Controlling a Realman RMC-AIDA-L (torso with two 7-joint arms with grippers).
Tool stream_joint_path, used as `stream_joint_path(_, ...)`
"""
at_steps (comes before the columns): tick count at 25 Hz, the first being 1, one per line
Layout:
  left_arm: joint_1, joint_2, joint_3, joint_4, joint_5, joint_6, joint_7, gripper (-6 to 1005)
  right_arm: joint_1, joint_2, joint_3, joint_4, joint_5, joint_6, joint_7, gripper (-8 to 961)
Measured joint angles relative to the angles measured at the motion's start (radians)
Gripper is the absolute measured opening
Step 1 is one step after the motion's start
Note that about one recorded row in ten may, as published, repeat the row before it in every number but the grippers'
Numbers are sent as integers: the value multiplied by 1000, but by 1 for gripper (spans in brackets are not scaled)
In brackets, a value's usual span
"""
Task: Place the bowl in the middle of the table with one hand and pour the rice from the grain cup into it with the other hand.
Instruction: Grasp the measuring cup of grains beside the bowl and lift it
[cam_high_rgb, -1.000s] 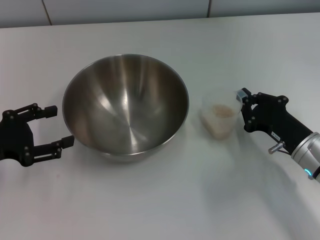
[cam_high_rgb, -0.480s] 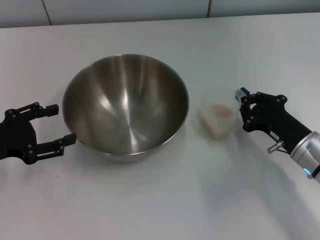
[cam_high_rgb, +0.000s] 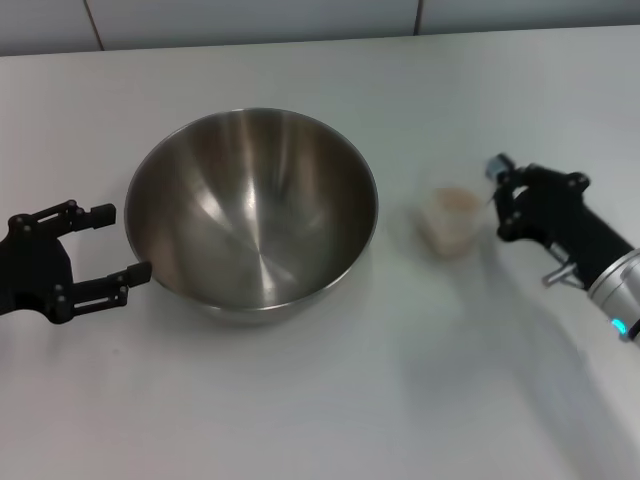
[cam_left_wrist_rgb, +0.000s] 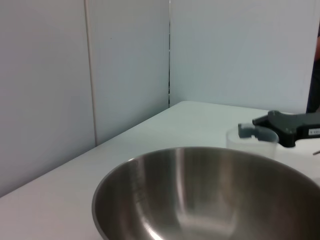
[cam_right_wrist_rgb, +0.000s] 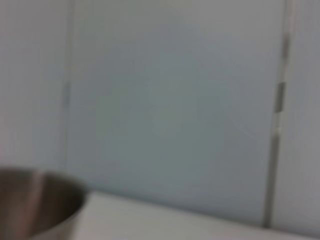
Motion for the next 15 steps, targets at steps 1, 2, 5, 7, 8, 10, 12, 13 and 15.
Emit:
stream_joint_path(1, 0, 0, 0, 0, 0, 0, 0, 814, -2, 0, 42, 7, 0, -6, 0, 18)
stream_joint_path(2, 0, -1, -7, 1, 0, -1, 0, 814, -4, -1, 76, 15, 0, -10, 0, 18)
stream_joint_path(5, 0, -4, -23, 5, 1, -1, 0, 814, 2, -6, 138, 30, 0, -35, 0, 18)
stream_joint_path(7, 1, -5, -37, 7, 1, -2, 0, 814, 16, -7, 140, 29, -1, -57, 0, 19)
stream_joint_path(8, 3, -5, -46, 8, -1, -2, 0, 814, 27, -8, 138, 23, -3, -69, -4, 19)
stream_joint_path(10, 5, -8, -56, 8, -2, -2, 0, 814, 44, -9, 133, 16, -7, -83, -22, 19)
stream_joint_path(12, 6, -9, -58, 7, -2, -1, 0, 814, 63, -10, 127, 13, -10, -95, -68, 19)
stream_joint_path(13, 7, -10, -59, 7, -2, 1, 0, 814, 70, -11, 127, 13, -12, -100, -96, 19)
stream_joint_path(15, 8, -11, -61, 7, -2, 7, 0, 814, 84, -11, 125, 12, -27, -112, -158, 19)
